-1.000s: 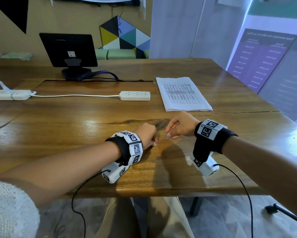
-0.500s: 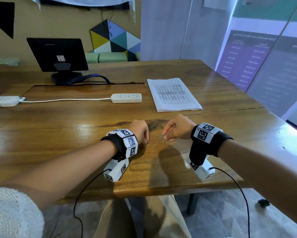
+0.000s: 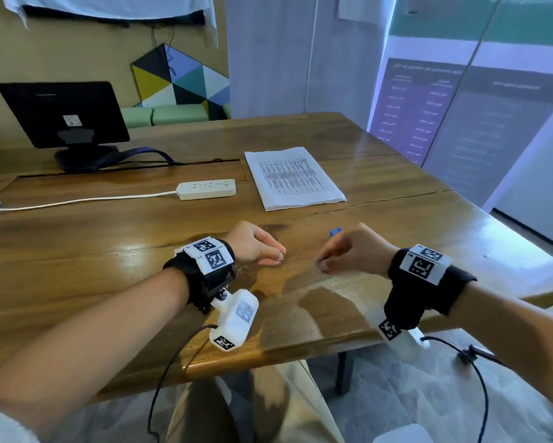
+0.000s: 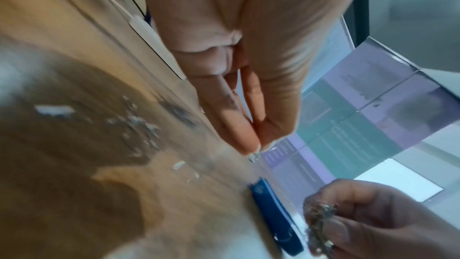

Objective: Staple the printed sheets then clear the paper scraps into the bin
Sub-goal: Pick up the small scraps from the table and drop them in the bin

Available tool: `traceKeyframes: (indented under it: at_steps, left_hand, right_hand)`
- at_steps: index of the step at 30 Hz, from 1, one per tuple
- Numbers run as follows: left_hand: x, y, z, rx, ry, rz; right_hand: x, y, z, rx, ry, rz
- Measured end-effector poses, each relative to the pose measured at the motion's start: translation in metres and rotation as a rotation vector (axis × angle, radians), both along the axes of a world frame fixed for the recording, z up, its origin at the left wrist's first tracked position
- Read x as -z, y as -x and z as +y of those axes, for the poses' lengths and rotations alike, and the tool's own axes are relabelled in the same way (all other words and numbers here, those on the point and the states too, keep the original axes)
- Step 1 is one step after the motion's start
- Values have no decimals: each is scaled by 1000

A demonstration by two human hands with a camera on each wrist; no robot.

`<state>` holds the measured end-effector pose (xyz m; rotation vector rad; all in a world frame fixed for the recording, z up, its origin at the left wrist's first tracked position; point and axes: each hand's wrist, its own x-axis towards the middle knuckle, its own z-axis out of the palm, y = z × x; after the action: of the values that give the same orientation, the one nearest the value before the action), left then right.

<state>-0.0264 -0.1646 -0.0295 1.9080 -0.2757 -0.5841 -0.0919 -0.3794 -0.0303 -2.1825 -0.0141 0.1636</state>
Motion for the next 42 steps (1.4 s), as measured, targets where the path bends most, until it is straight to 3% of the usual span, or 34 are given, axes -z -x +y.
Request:
traceKeyframes:
  at_steps: [5, 10, 17, 22, 27, 31, 42]
  left_hand:
    - [-4, 38, -52, 180, 90, 42]
    - [10, 81, -117, 409, 81, 41]
    - [61, 146, -203, 605, 17, 98]
    - [121, 177, -246, 655, -184, 19]
    - [172, 198, -267, 734, -386, -40]
    - [196, 210, -276, 819, -448, -35]
    - [231, 220, -292, 804, -492, -17]
  right_hand:
    - [-5, 54, -55, 124, -87, 26]
    - [9, 127, -110, 235, 10, 107]
    - [97, 212, -159, 495, -114, 299]
    - [179, 251, -167, 581, -126, 424]
    - [258, 274, -170, 612, -115, 523]
    - [295, 282, -174, 664, -44, 592]
    - [322, 286, -176, 782, -91, 686]
